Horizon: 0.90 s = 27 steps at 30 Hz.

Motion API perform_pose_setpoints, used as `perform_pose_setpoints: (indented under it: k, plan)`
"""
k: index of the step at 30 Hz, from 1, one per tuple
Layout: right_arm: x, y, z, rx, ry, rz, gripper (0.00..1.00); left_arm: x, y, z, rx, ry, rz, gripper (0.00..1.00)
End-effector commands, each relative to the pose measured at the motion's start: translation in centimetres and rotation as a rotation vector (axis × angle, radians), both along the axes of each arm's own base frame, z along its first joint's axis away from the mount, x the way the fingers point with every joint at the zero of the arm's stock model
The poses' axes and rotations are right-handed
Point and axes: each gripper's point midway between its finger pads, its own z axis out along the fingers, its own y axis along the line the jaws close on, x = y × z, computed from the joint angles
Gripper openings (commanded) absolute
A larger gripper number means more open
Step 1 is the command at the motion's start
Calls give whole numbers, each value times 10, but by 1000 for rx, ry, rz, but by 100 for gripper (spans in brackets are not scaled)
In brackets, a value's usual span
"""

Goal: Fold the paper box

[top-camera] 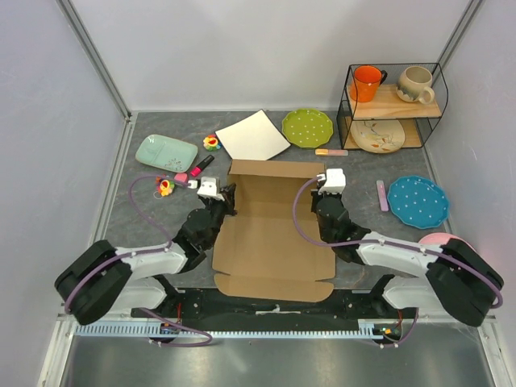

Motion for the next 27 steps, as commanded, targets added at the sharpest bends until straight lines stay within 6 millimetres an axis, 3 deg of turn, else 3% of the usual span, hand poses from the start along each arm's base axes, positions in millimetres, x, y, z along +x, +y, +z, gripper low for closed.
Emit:
perform_pose_setpoints:
  k: [1, 3, 4, 9, 15, 21, 23, 24, 25, 27]
  plan:
    - [22, 24, 51, 204, -231, 35, 2, 10, -3, 58, -130, -247, 22, 6]
    - [28, 24, 47, 223, -241, 36, 2, 14, -9, 58, -131, -255, 13, 6]
    - [30, 24, 33, 205, -216, 34, 3, 15, -12, 53, -124, -244, 5, 6]
    - [29, 13, -6, 223, -152, 1, 3, 11, -18, 5, -148, -130, -28, 6]
    - [4, -6, -59, 225, -20, -27, 6, -4, -14, -31, -152, -79, -28, 6]
    - [-20, -18, -80, 244, 63, -19, 42, -15, -21, -40, -97, -81, -42, 5]
    - [-24, -18, -72, 279, 67, -9, 58, -16, -21, -40, -63, -92, -30, 5]
    - [-29, -19, -76, 259, 98, -5, 62, -16, -21, -40, -52, -96, -21, 5]
    - [-30, -17, -64, 286, 79, 10, 67, -16, -20, -41, -36, -98, -9, 4]
    - [-34, -17, -62, 266, 114, 26, 73, -15, -18, -40, -28, -100, 22, 4]
